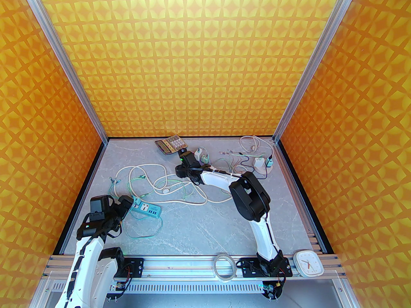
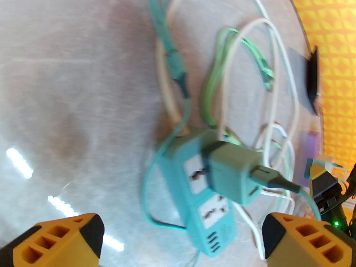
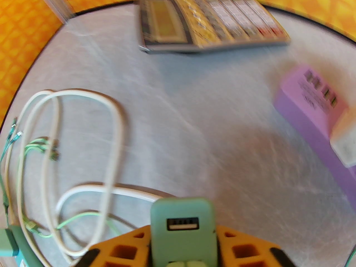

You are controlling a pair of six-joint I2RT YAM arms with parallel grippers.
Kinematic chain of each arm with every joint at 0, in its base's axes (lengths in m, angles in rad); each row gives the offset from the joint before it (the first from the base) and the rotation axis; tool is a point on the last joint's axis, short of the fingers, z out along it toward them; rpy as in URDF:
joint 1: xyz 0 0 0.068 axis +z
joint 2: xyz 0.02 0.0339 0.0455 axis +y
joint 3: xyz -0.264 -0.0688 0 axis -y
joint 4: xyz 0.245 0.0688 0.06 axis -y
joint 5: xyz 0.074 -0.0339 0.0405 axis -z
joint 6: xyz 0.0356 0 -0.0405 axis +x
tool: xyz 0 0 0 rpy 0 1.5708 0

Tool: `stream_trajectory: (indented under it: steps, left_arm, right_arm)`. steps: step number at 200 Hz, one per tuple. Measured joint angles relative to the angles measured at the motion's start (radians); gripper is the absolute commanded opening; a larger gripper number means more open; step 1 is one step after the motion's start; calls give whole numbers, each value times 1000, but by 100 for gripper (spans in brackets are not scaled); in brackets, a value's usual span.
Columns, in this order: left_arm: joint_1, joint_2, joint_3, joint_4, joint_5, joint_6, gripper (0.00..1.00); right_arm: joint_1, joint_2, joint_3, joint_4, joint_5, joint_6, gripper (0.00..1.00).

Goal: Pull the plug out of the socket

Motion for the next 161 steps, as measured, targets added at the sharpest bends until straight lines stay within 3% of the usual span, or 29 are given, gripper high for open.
stream_trajectory:
  steps: [54,61,71,116,161]
  left_arm:
    - [0,9,62,-151,-156,-8,99]
    - [0,10,78,-164,-178,-8,99]
    - [0,11,105,-178,-204,-7,99]
    - [5,69,312,-198,-290,52,99]
    - [0,88,397,-180,-282,116,97]
  right_arm:
    - [-4,-7,-6,-21,-11,24,75]
    - [-4,-16,-11,-23,-15,27,86]
    - [-3,-33,-21,-29,-20,39,93]
    - [18,-163,-90,-41,-45,36,98]
    - [82,-273,-150,-35,-64,39,99]
